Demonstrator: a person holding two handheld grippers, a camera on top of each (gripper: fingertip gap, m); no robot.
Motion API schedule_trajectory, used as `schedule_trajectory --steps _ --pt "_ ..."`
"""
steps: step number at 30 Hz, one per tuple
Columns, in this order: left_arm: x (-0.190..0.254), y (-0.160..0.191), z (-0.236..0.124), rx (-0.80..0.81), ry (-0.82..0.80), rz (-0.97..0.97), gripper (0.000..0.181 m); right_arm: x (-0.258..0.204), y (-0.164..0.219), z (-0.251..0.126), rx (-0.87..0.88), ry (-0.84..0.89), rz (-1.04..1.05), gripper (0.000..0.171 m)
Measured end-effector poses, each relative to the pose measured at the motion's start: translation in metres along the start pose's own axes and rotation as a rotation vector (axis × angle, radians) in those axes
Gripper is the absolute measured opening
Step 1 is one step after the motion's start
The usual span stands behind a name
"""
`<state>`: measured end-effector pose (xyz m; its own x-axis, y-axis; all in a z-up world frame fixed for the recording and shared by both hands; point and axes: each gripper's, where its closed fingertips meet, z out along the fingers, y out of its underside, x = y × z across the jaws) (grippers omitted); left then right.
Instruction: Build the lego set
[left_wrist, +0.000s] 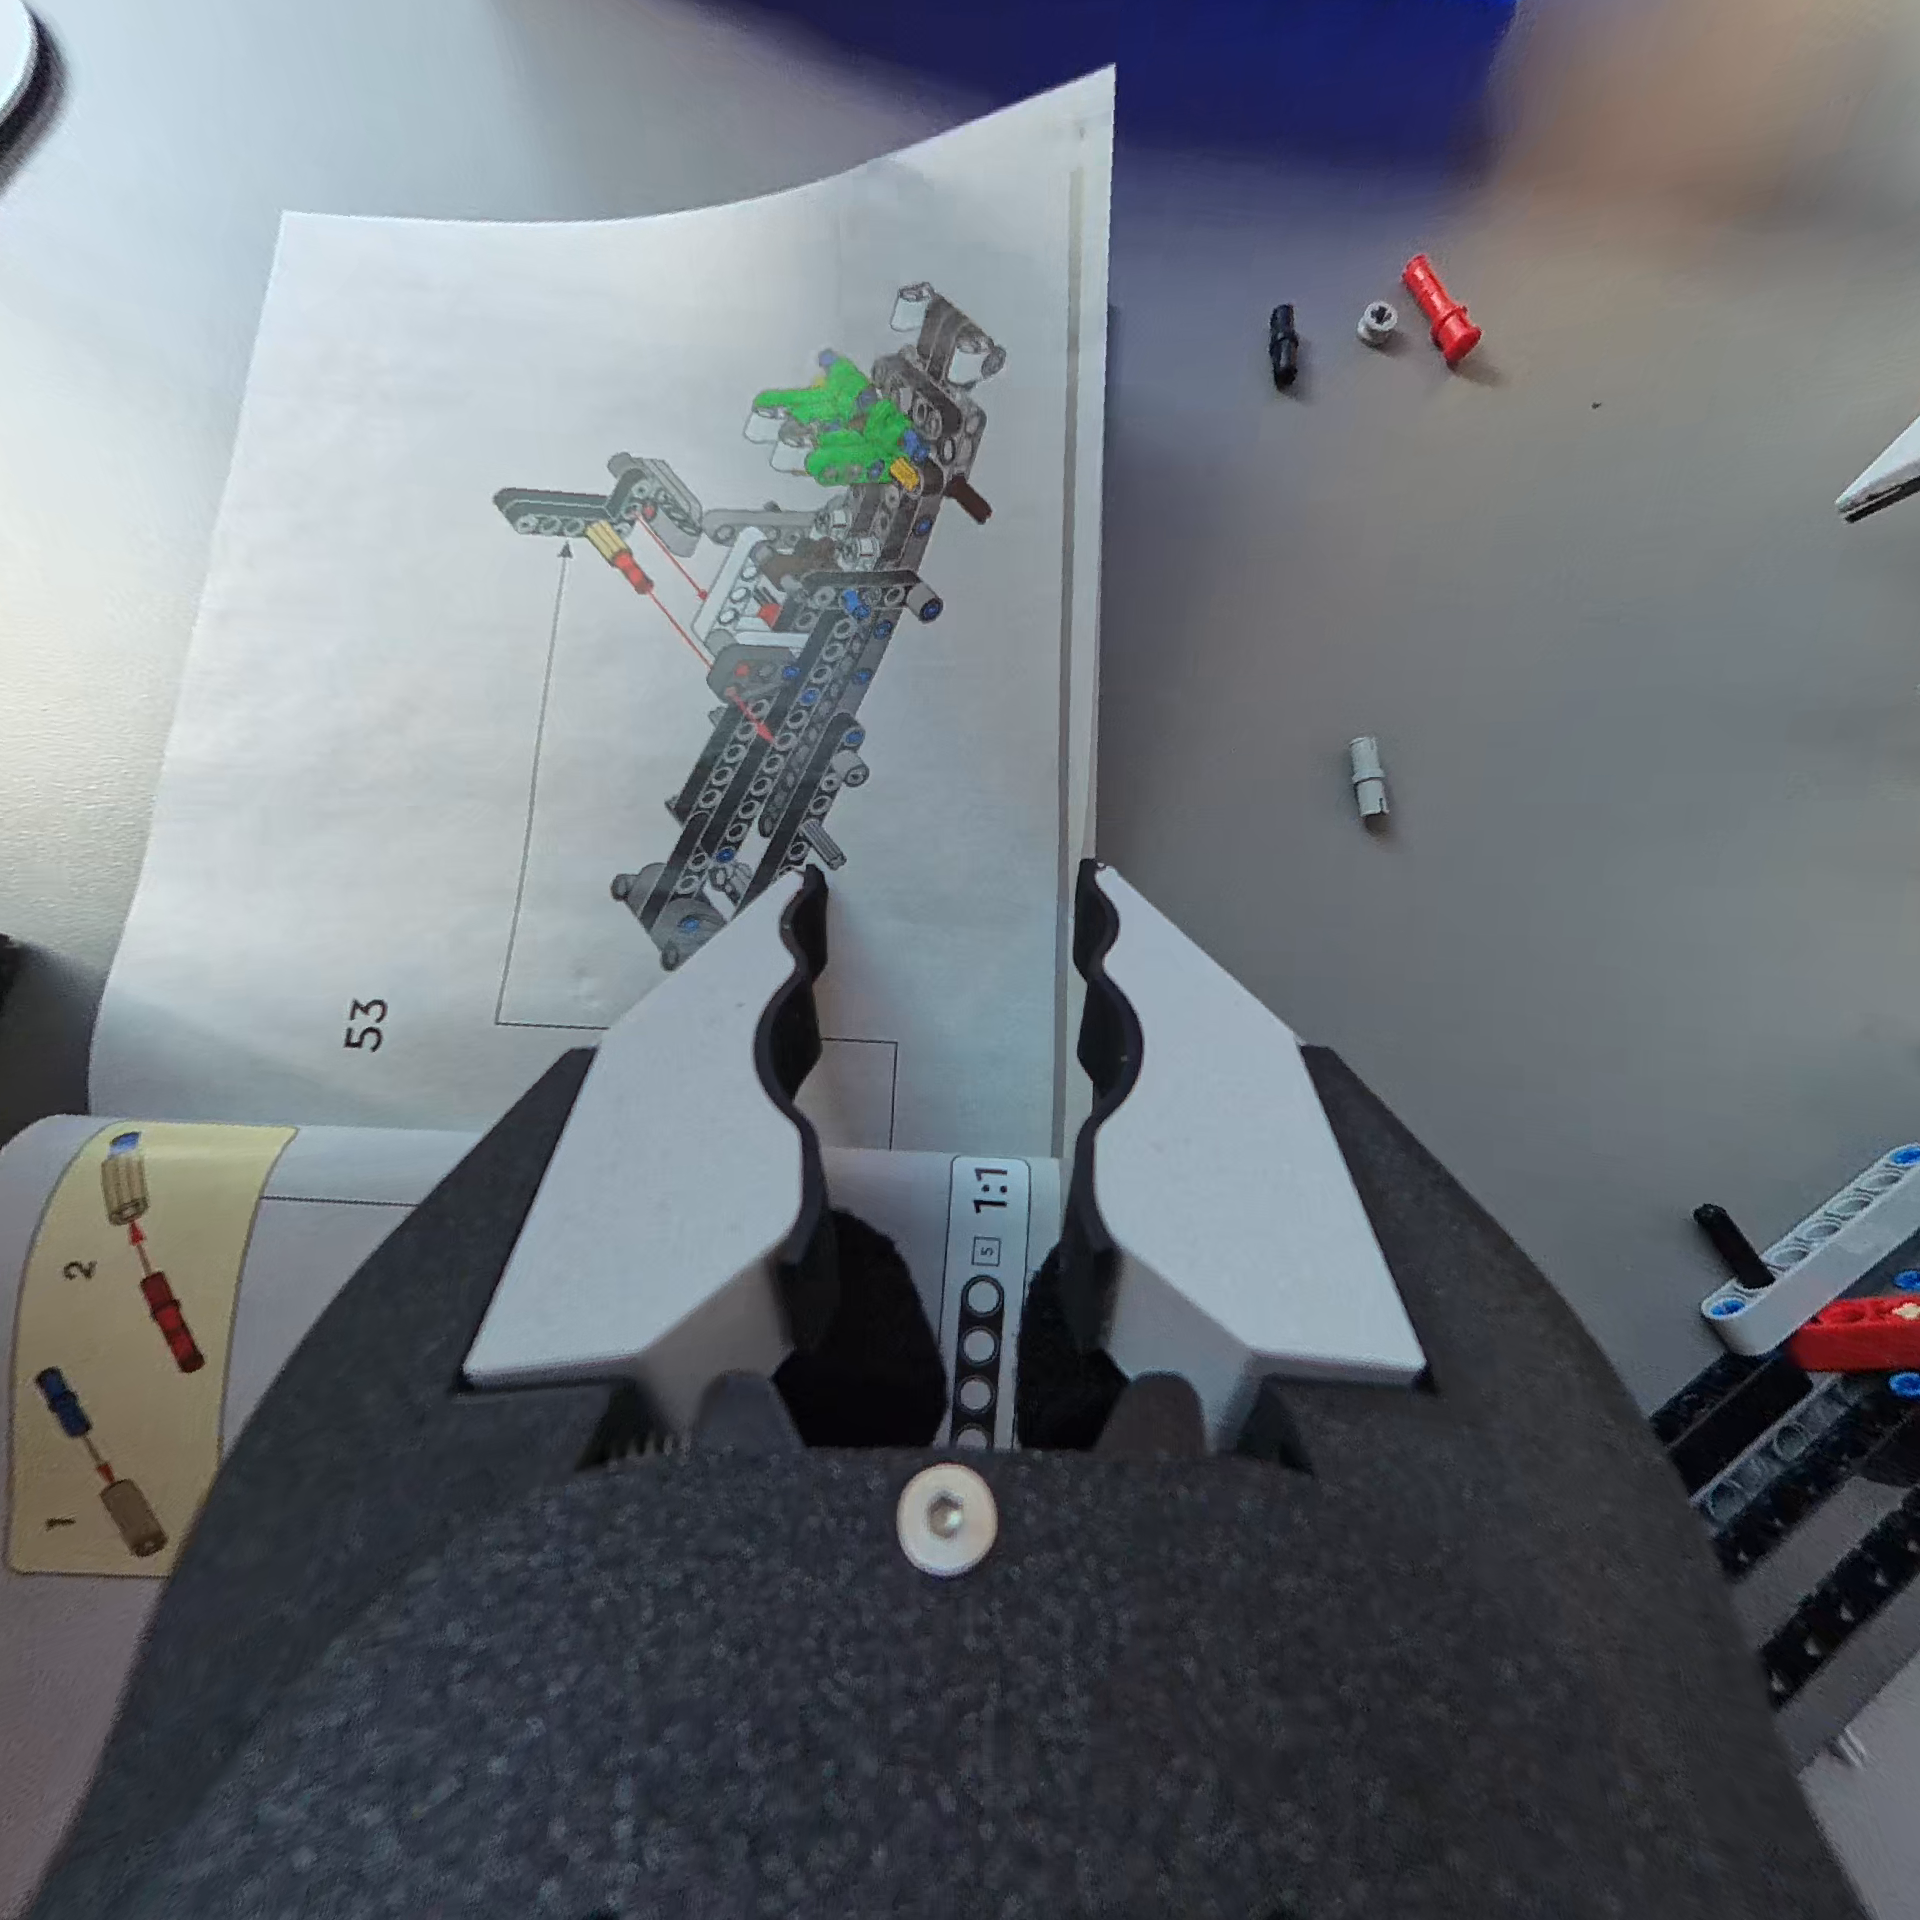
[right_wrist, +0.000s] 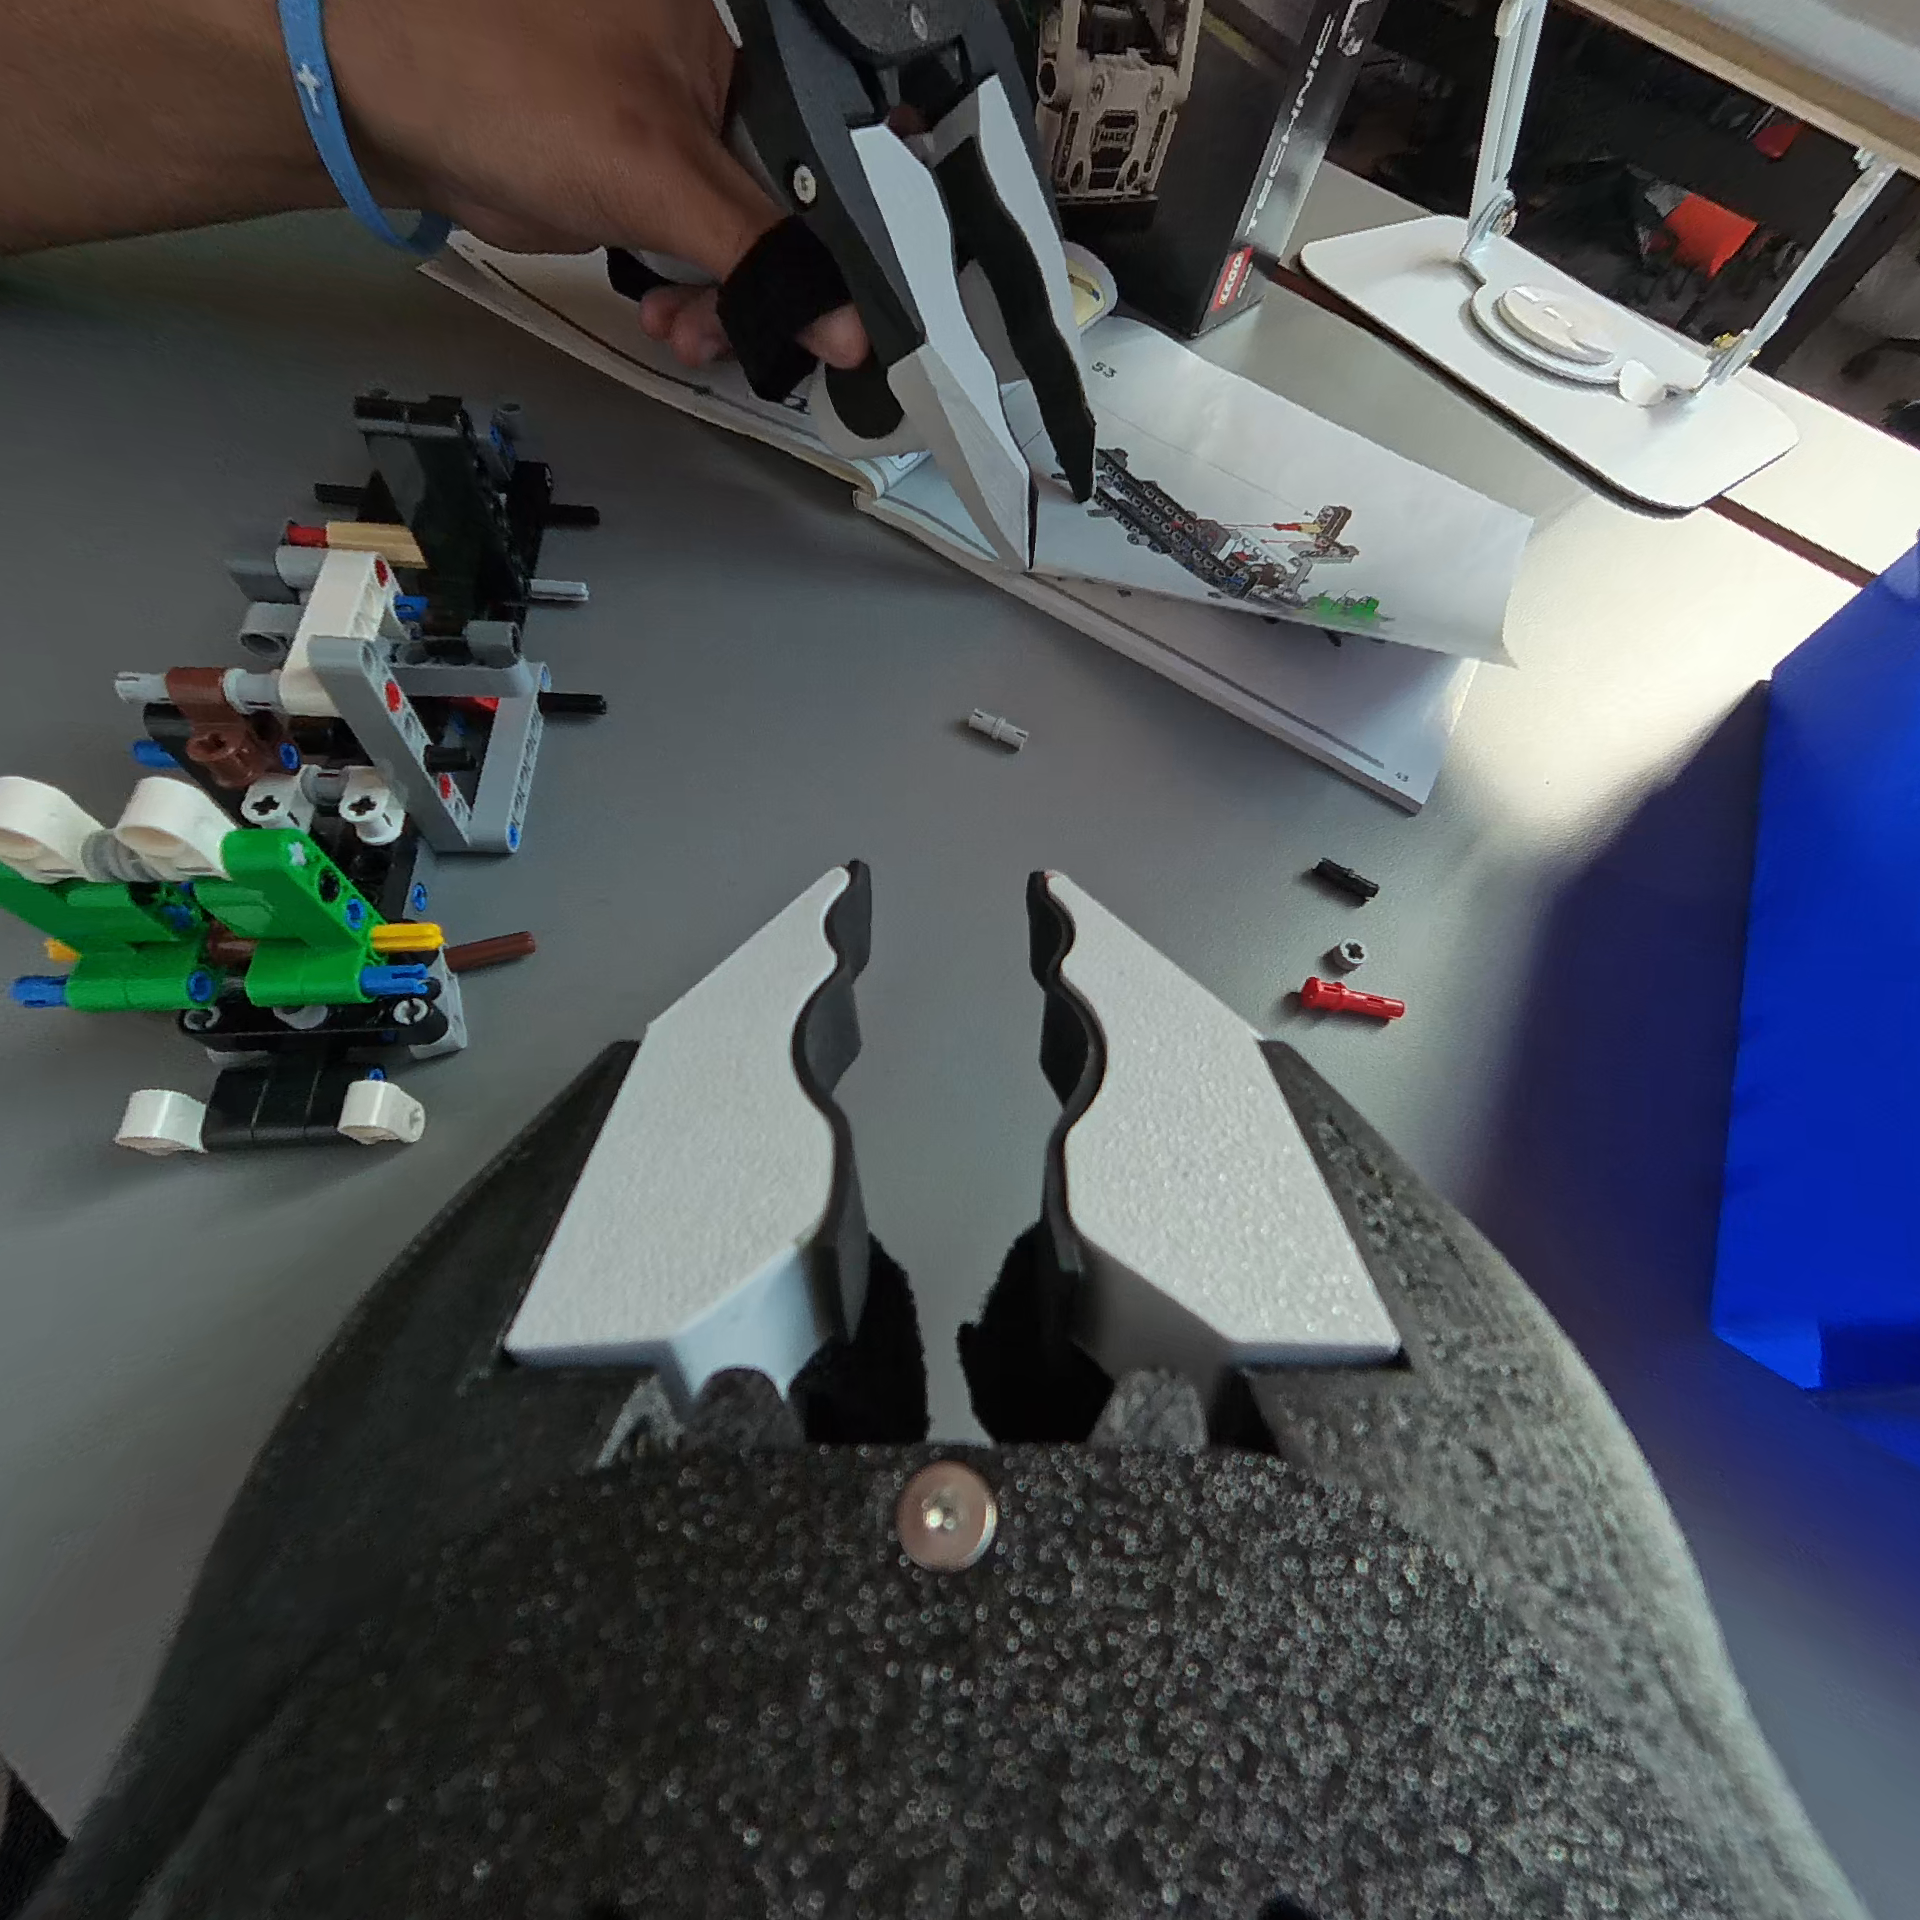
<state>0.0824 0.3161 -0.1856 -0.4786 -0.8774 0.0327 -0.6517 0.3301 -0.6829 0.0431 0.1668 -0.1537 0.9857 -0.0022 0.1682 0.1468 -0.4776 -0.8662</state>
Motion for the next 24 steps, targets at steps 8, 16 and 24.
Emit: schedule_trajectory --steps 8,16,24 --pt "-0.0003 0.0 0.0004 0.004 -0.004 0.003 0.046 -0.0017 0.0057 0.0042 -0.046 0.054 -0.082 0.028" --pt "-0.0003 0.0002 0.0005 0.009 -0.003 0.004 0.046 0.0003 0.0045 0.0032 -0.037 0.067 -0.077 0.027" --pt "-0.0006 -0.0006 0.0014 0.035 -0.008 0.004 0.046 -0.0016 0.0027 0.0018 -0.022 0.052 -0.075 0.027"
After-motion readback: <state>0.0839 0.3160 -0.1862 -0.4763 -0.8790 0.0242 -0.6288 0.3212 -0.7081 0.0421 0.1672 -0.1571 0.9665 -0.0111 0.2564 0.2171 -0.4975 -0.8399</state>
